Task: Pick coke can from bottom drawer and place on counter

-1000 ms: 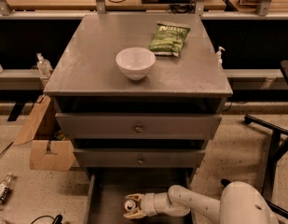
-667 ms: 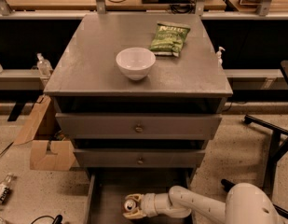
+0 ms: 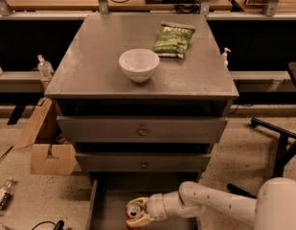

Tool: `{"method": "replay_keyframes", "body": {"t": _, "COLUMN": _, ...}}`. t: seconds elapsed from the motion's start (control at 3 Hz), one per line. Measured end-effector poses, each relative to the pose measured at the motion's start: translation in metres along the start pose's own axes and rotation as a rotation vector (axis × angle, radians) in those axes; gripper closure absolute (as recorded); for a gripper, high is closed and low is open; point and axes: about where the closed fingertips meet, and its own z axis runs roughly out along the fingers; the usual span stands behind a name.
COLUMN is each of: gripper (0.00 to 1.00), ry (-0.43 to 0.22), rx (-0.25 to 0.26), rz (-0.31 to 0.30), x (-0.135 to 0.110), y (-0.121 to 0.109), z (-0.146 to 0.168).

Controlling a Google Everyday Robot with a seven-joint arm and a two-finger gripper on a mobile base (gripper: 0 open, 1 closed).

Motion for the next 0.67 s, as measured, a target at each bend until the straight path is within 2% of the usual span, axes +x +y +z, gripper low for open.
{"method": "replay_keyframes", "body": {"t": 0.33, "gripper": 1.0, "ry": -0.027, "rx": -0.069, "rz": 0.074, "x": -0.105, "y": 0.028, "z": -0.055}}
{"method": "replay_keyframes", "body": {"t": 0.67, "gripper": 1.0, "ry": -0.045, "rx": -0.064, "rz": 0.1, "x": -0.191, "y": 0.02, "z": -0.108}}
